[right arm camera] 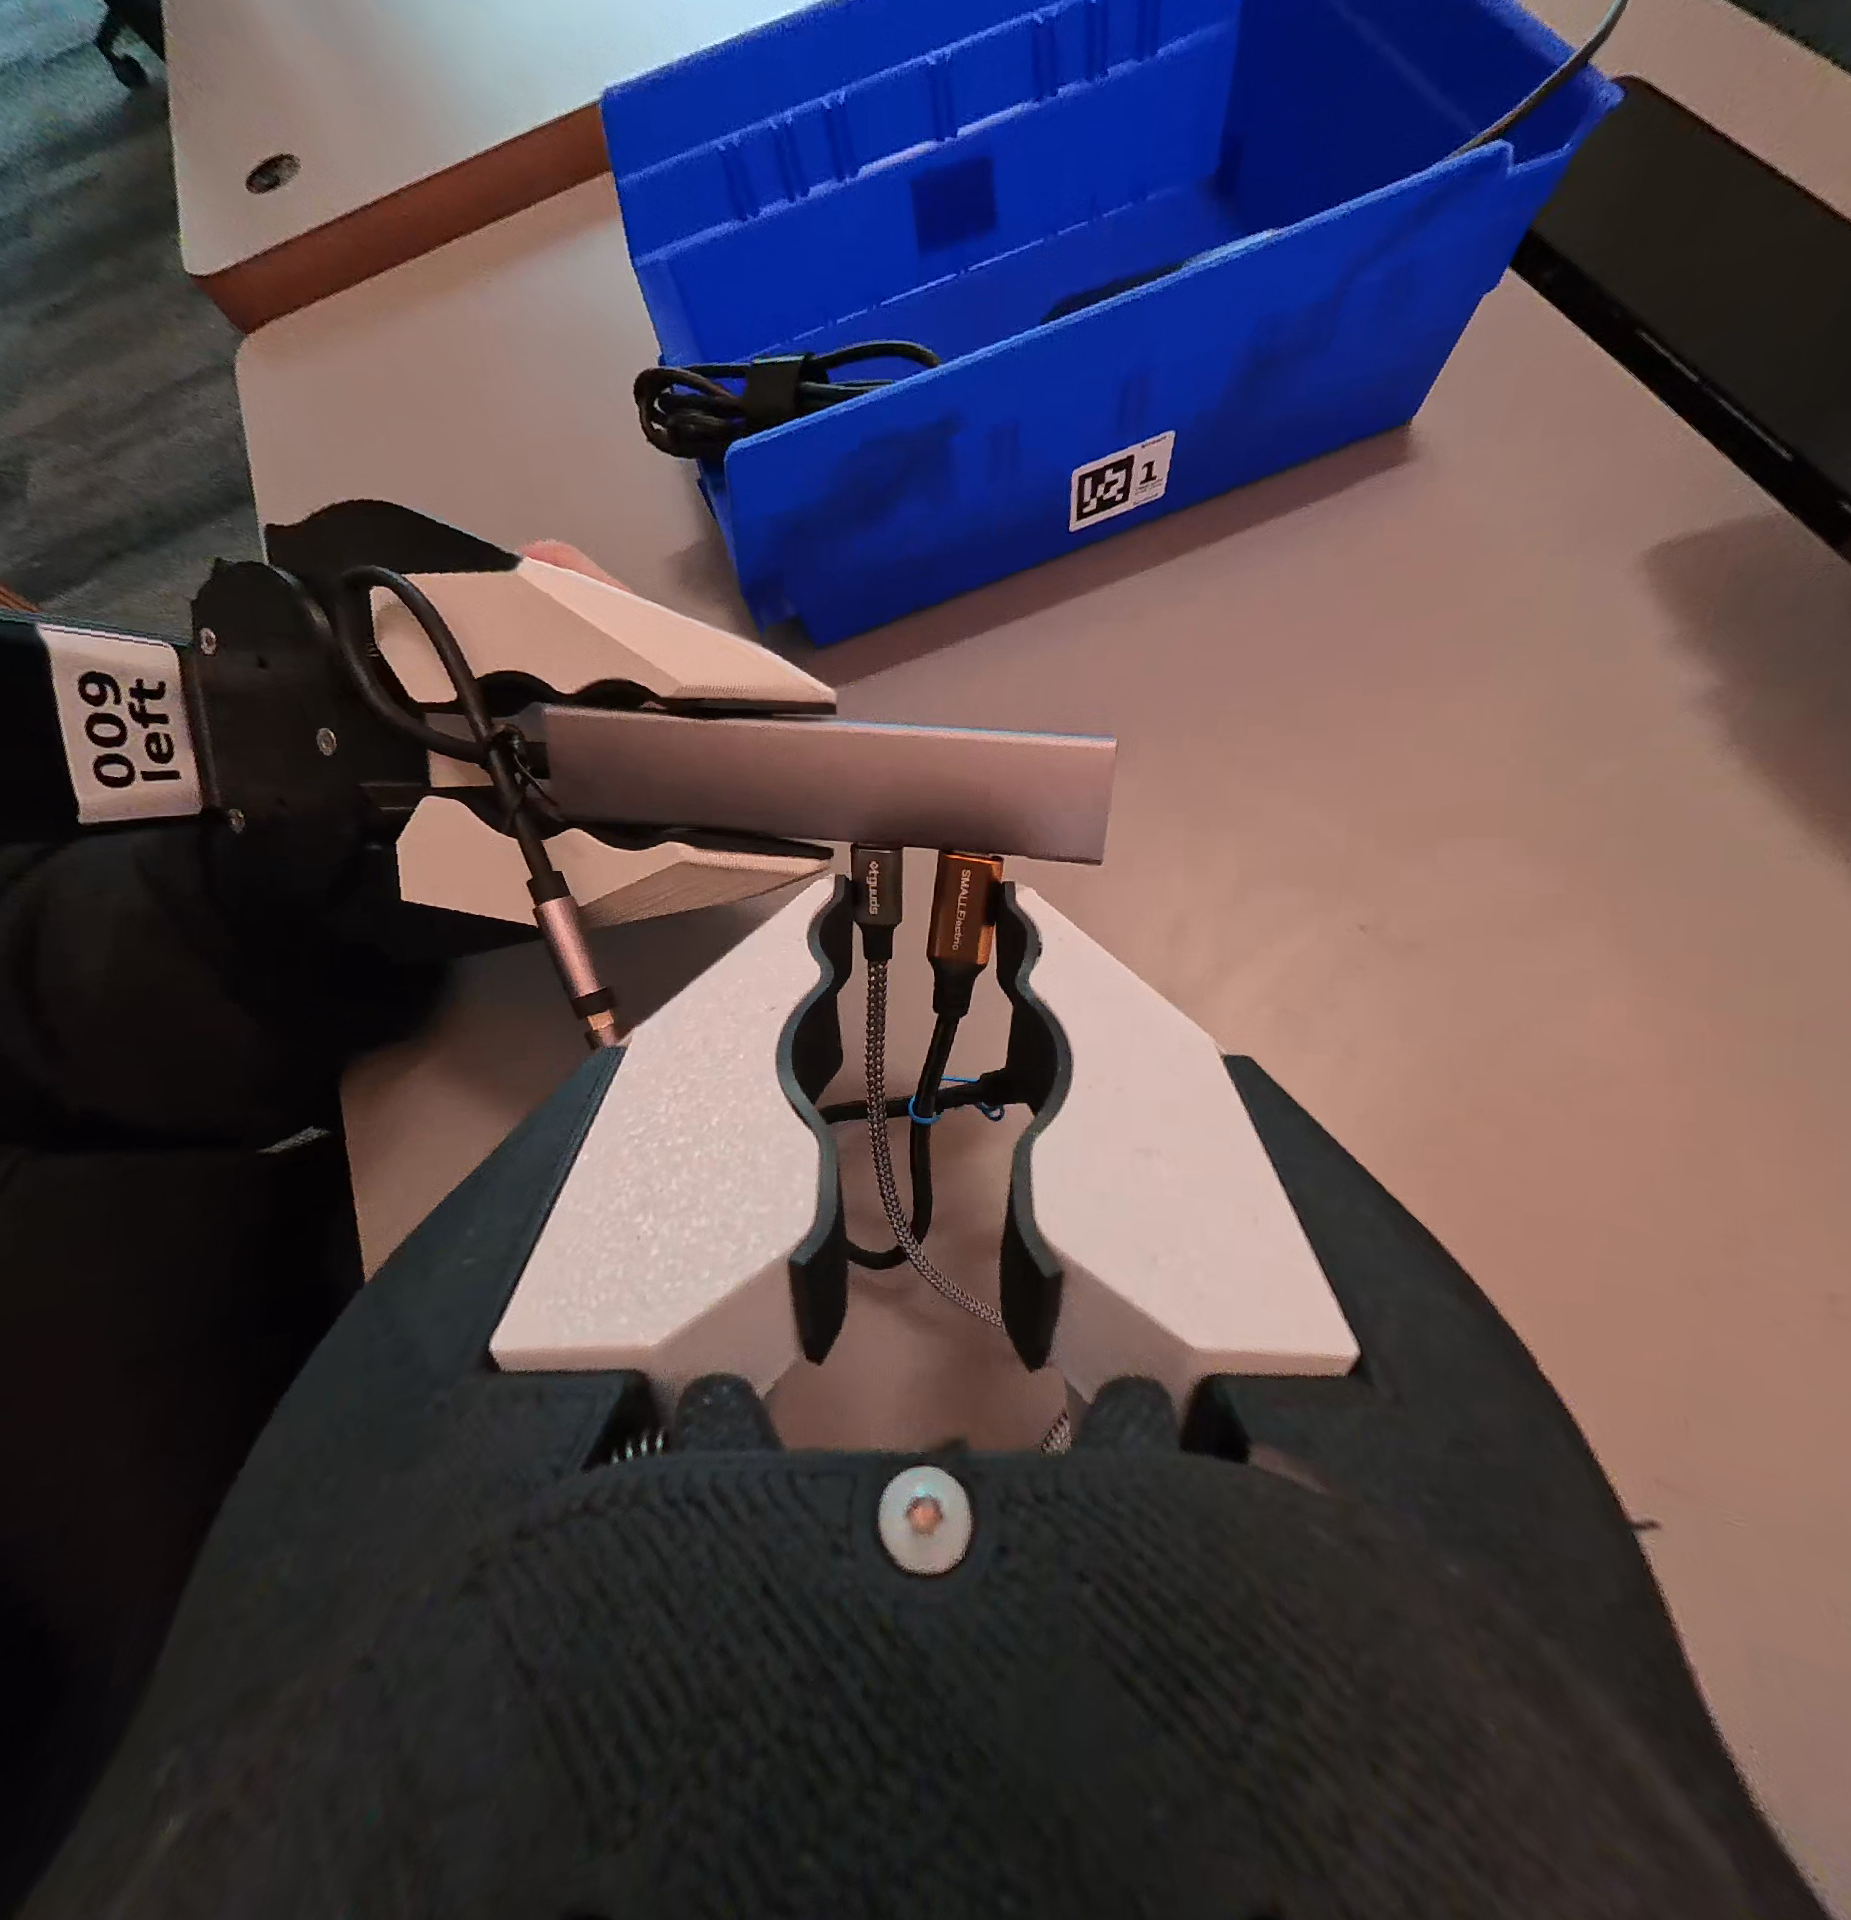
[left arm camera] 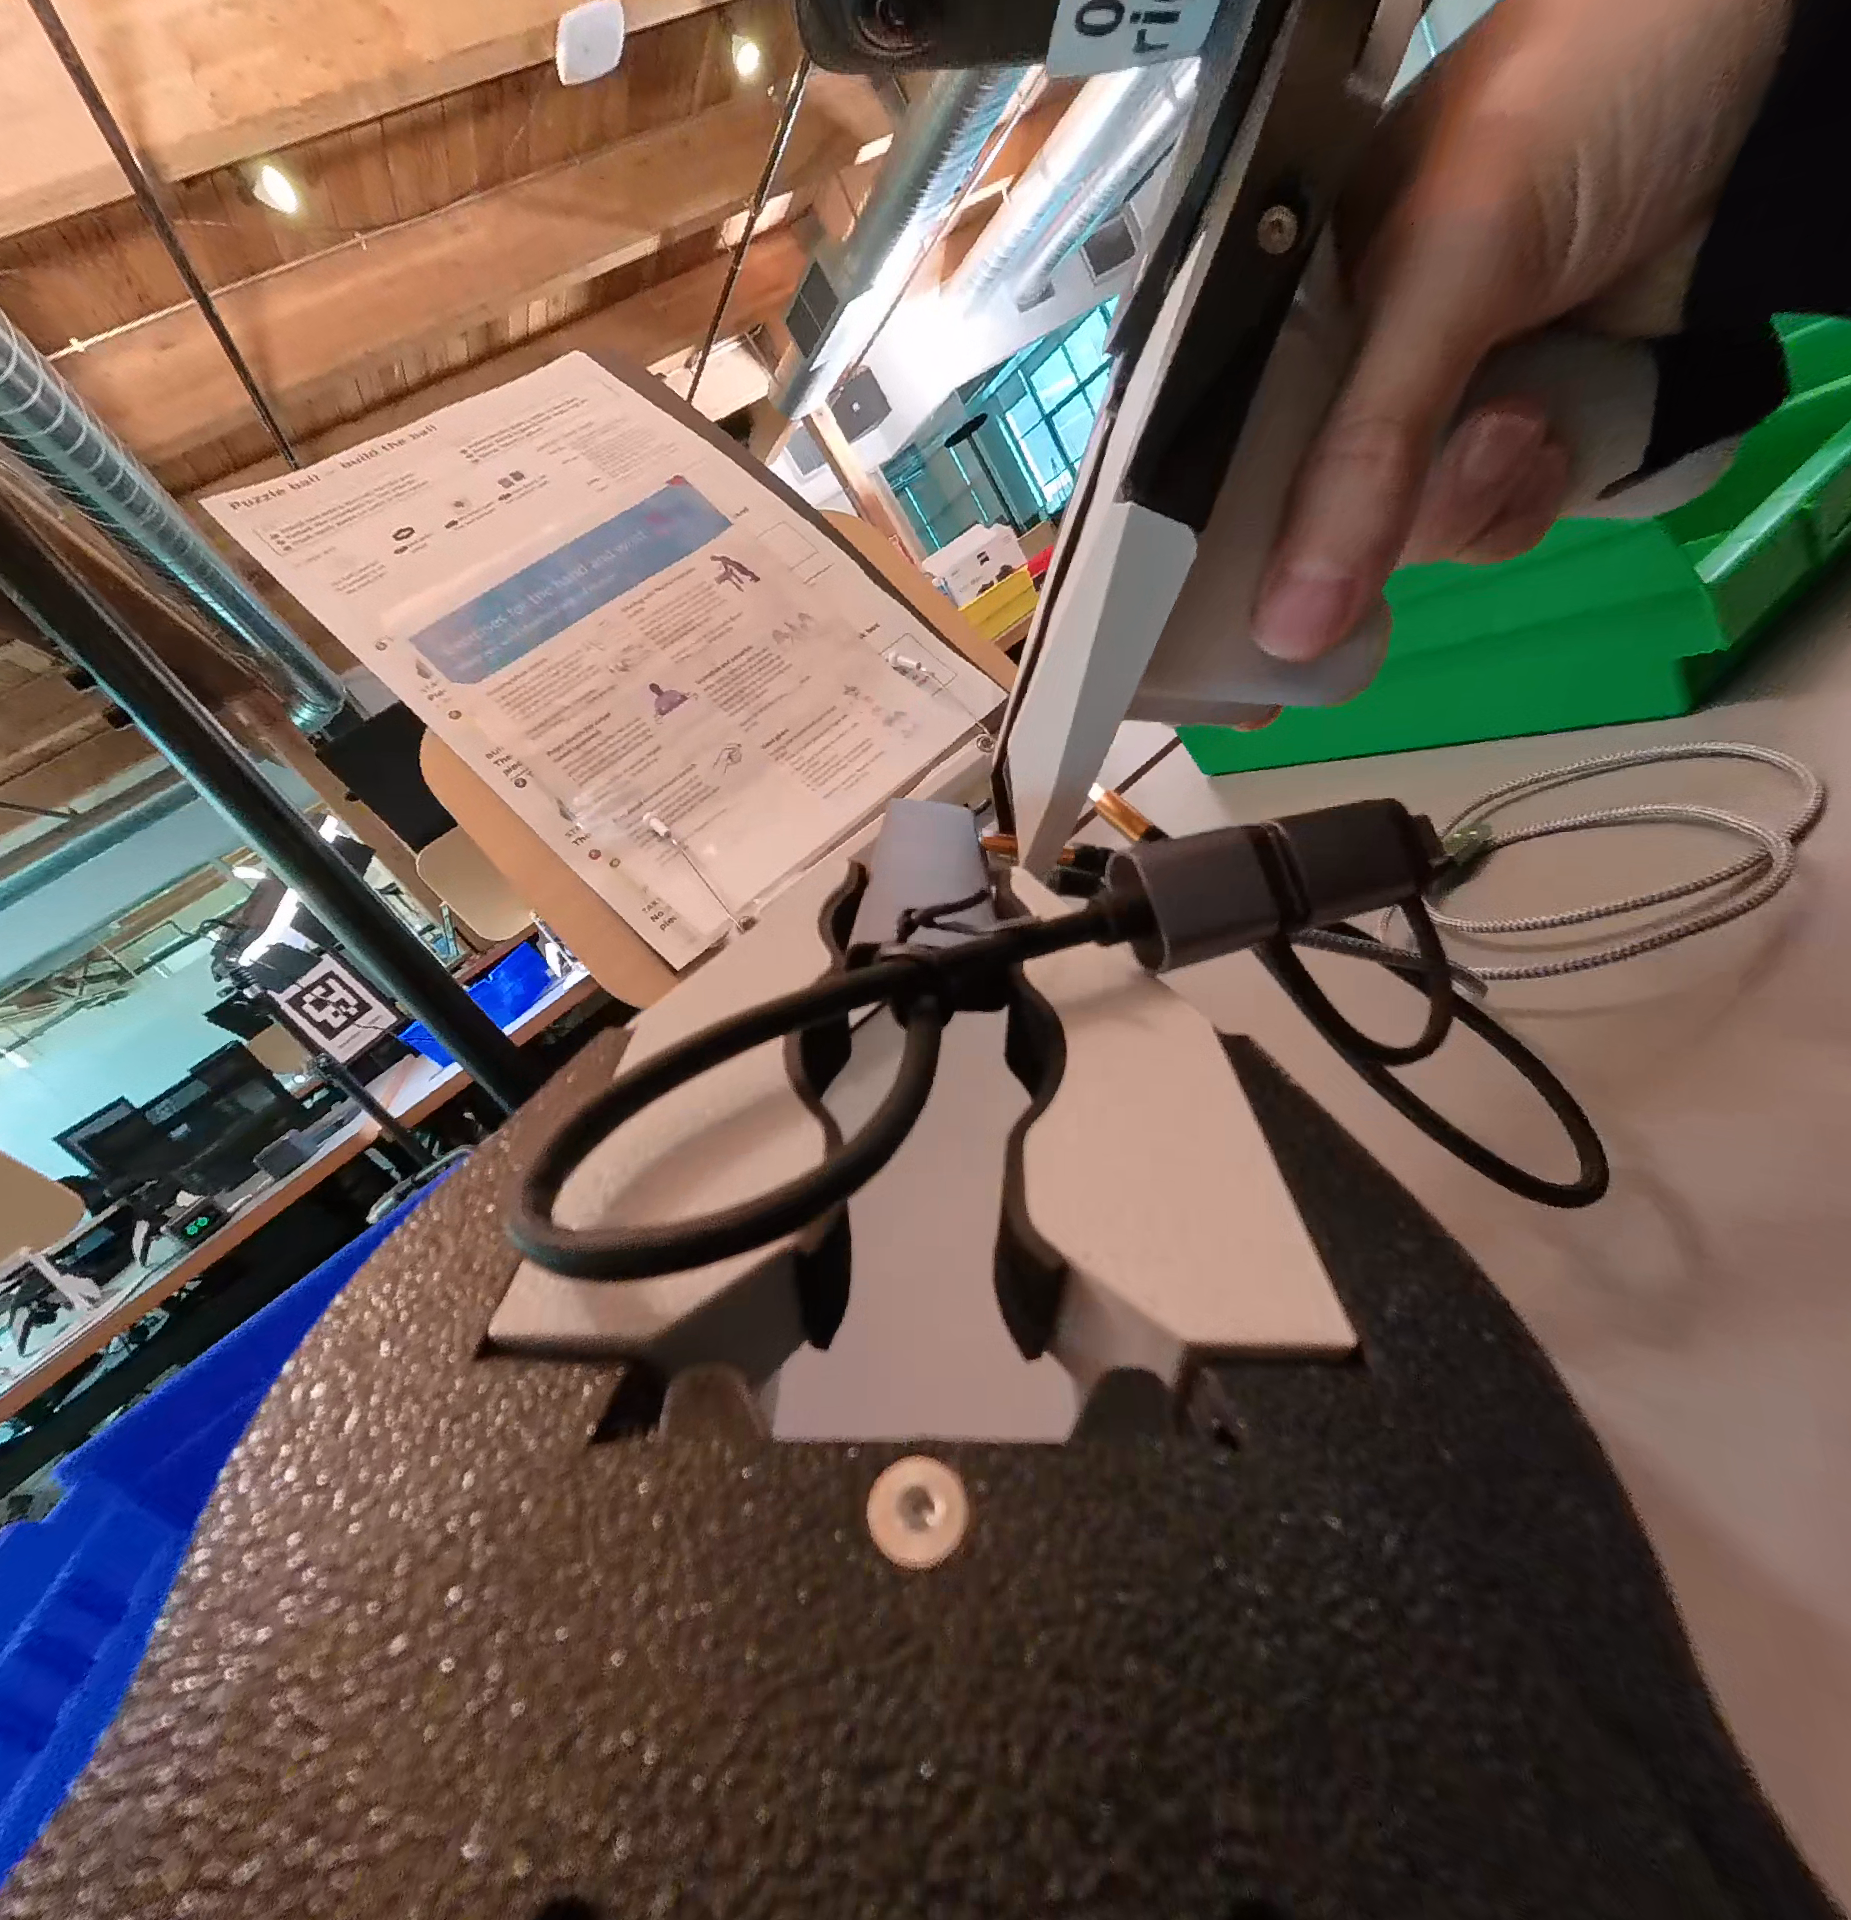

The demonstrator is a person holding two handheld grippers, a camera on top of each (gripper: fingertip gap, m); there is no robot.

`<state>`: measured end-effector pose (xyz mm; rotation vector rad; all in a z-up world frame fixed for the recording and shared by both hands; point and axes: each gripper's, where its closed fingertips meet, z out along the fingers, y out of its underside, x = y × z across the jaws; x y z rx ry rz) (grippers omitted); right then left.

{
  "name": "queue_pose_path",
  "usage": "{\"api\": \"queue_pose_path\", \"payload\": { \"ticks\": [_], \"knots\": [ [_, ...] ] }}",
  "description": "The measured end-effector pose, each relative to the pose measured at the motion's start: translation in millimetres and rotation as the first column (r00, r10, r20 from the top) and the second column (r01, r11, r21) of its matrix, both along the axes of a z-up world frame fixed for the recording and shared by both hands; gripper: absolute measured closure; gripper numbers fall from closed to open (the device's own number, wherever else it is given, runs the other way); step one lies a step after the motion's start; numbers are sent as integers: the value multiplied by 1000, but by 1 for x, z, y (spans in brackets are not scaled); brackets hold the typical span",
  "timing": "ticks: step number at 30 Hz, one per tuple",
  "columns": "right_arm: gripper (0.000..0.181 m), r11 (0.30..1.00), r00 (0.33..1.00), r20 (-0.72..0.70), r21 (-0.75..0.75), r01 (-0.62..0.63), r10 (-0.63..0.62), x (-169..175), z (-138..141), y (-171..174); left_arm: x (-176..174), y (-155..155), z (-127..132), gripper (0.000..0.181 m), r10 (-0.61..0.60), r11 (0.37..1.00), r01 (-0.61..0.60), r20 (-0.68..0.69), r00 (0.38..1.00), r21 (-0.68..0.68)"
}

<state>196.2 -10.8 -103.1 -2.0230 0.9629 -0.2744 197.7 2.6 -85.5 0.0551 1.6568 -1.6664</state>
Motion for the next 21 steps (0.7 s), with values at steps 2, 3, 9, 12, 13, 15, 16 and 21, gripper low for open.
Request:
{"api": "queue_pose_path", "payload": {
  "ticks": [2, 3, 9, 12, 13, 15, 16, 21],
  "knots": [
    [155, 1000, 1000, 0, -13, 2, -2, 0, -1, 0, 1, 0, -2, 158, 13, 1000, -13, -15, 1000, 15],
    [155, 1000, 1000, 9, -5, 6, -6, 2, 1, 0, 3, 1, -1, 158, 26, 1000, -25, -27, 999, 16],
    [147, 992, 959, 276, 127, 24, -59, 7, 27, 9, 22, 14, 1, 160, 60, 989, -90, -242, 968, -114],
    [151, 996, 886, 458, 80, 39, -71, 0, 28, 13, 28, 21, 4, 160, 0, 973, -80, -346, 938, -215],
    [152, 998, 866, 497, 51, 43, -62, -2, 24, 15, 27, 20, 5, 160, -44, 967, -52, -367, 929, -250],
    [151, 996, 831, 551, 21, 81, -80, -2, 21, 16, 25, 19, 6, 161, -88, 957, -31, -392, 916, -288],
    [154, 997, 826, 560, 22, 70, -70, -4, 21, 20, 24, 18, 5, 160, -91, 957, -29, -392, 915, -288],
    [160, 980, 816, 545, 152, 130, -193, 0, 28, 22, 21, 18, 9, 160, -70, 957, -36, -347, 935, -289]
  ]
}}
